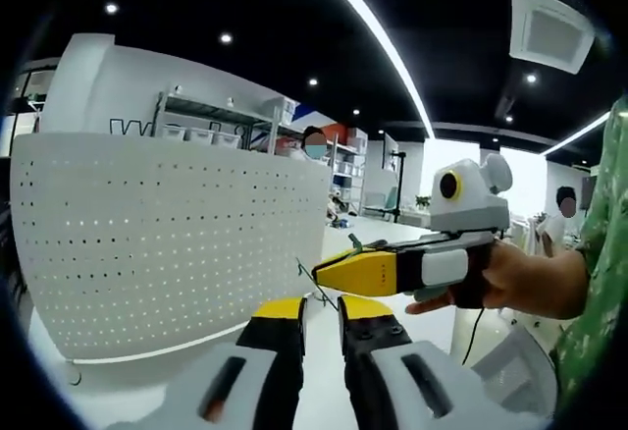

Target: Insert the hook assembly into the mounting plate slot until the hook locks in place.

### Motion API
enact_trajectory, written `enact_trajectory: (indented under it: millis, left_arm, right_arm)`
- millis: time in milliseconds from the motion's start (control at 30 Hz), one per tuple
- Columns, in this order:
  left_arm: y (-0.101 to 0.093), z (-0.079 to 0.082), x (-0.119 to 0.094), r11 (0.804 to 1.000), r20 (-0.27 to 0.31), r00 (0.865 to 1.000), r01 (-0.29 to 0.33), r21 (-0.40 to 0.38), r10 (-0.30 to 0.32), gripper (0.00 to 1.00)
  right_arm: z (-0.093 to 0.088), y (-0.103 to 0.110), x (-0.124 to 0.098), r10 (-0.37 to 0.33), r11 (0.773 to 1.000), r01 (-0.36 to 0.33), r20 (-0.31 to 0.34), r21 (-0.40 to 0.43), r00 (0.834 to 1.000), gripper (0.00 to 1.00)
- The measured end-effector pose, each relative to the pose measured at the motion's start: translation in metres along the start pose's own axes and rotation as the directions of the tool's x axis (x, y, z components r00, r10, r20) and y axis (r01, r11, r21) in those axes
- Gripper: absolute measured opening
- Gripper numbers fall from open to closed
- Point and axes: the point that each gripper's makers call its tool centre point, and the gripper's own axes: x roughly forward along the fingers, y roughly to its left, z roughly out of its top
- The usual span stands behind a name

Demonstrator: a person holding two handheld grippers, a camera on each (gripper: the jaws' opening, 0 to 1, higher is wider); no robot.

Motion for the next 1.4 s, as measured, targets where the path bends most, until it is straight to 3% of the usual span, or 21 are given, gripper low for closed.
enact_trajectory:
  millis: [367,867,1400]
  left_arm:
    - [-0.004,-0.002,0.001,0.999,-0.01,1.0,0.013,0.035,-0.013,0.08]
    - [0.002,0.002,-0.002,0.995,0.004,1.0,-0.022,0.097,0.022,0.05]
    - [0.006,0.004,-0.006,0.997,0.047,0.997,-0.069,0.025,0.068,0.02]
  right_arm:
    - [0.0,0.003,-0.001,0.003,1.0,-0.003,-0.002,-0.006,1.0,0.01]
    - [0.0,0.004,0.0,-0.003,1.0,0.002,-0.007,-0.03,1.0,0.02]
    - [-0.002,0.005,0.0,-0.013,1.0,0.013,-0.01,-0.002,1.0,0.04]
